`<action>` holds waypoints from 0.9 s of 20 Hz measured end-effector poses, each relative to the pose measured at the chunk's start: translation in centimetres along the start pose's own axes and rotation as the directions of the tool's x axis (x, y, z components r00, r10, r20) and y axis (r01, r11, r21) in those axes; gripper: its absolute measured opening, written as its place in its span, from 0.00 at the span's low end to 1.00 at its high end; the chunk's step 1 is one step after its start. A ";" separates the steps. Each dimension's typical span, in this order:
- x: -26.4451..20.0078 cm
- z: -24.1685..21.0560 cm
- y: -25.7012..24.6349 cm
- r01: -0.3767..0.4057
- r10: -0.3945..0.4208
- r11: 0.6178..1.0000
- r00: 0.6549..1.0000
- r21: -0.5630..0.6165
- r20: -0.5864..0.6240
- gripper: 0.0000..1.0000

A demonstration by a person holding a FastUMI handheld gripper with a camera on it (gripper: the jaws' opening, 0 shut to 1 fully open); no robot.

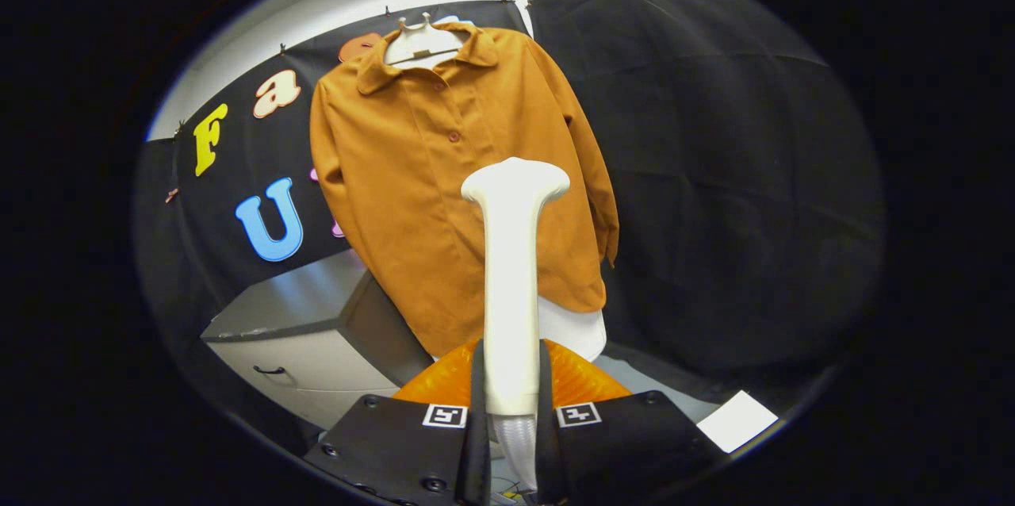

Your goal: Iron the clothes twice with a garment steamer, once on the left side and once on the right side.

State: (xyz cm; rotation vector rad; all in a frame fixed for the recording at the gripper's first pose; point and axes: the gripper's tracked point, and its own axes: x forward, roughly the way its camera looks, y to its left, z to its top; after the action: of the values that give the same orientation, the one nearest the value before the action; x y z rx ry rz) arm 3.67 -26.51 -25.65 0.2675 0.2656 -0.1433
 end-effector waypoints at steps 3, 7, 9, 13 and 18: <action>-1.4 4.2 2.8 -0.027 0.028 1.000 0.997 -0.016 0.075 0.26; -3.3 9.4 6.6 -0.042 0.051 0.997 0.987 -0.058 0.154 0.26; -4.3 11.5 8.7 -0.047 0.063 0.995 0.982 -0.092 0.181 0.26; -6.4 14.7 13.5 -0.071 0.097 0.990 0.970 -0.125 0.223 0.26; -7.8 17.3 19.4 -0.115 0.149 0.983 0.956 -0.144 0.252 0.26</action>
State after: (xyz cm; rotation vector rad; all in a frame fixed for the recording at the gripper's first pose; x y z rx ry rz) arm 3.75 -11.98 -2.68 0.1359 -0.0070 -0.0278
